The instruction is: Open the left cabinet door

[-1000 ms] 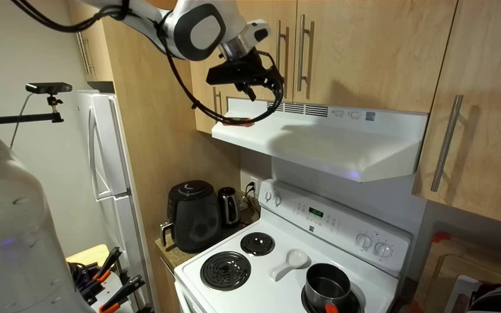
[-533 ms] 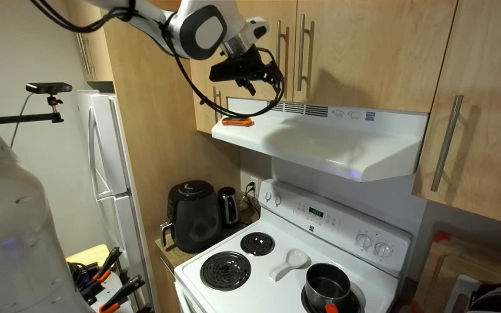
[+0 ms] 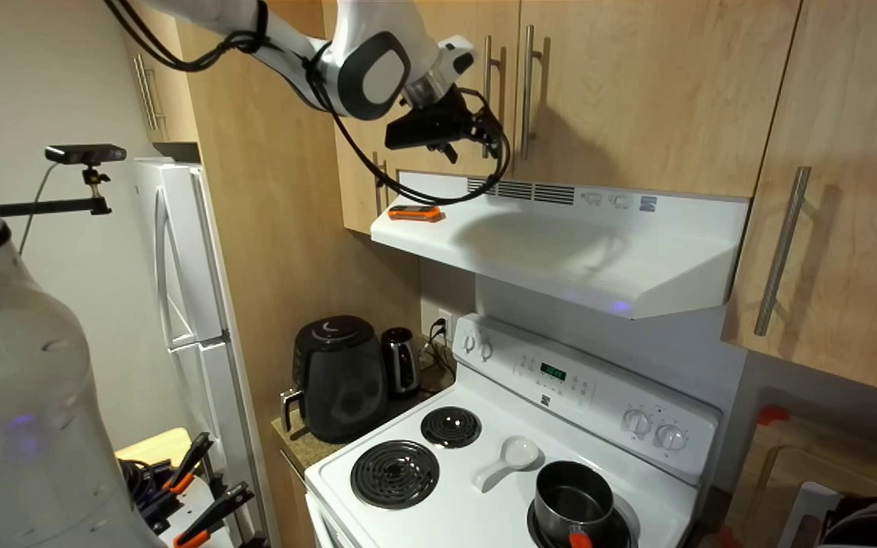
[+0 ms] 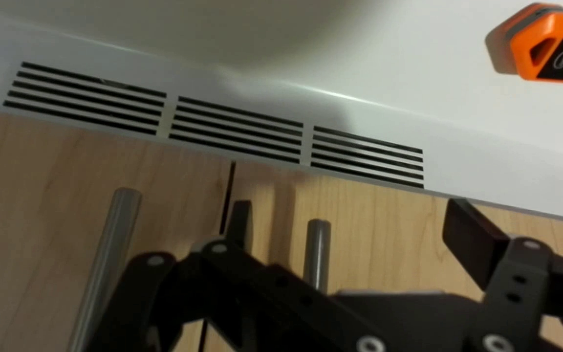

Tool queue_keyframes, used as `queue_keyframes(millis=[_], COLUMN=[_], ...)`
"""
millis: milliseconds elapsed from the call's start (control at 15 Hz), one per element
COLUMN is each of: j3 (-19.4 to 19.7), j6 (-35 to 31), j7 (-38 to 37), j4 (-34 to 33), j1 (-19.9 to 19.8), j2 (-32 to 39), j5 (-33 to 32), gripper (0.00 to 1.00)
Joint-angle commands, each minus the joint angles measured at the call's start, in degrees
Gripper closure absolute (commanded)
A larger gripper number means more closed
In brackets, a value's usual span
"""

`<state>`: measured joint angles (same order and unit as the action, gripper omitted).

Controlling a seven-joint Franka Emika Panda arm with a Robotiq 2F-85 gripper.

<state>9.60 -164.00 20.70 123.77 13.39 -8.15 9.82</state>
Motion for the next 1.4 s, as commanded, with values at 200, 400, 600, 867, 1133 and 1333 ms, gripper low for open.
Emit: queue_keyframes(millis=[200,400,600,867,1133,1333], j3=[2.37,2.77,2.86,3.1,2.82,2.79], j6=[-3.36,-3.31,-2.88,-2.29,-1.67,-1.66], j7=[9.69,12.87,15.78,18.44,19.09,18.77], j4=[-4.65,-6.39,-6.68,-6.64,-6.32,-6.15], j1=[3.22,3.62,3.66,3.61,3.73,3.83], j2=[4.47,5.38,5.44,5.44,5.44,5.3], j5=[8.81,12.47,16.19,20.18,22.55,22.62], gripper=[0.0,0.27,0.47,0.74,0.98,0.95])
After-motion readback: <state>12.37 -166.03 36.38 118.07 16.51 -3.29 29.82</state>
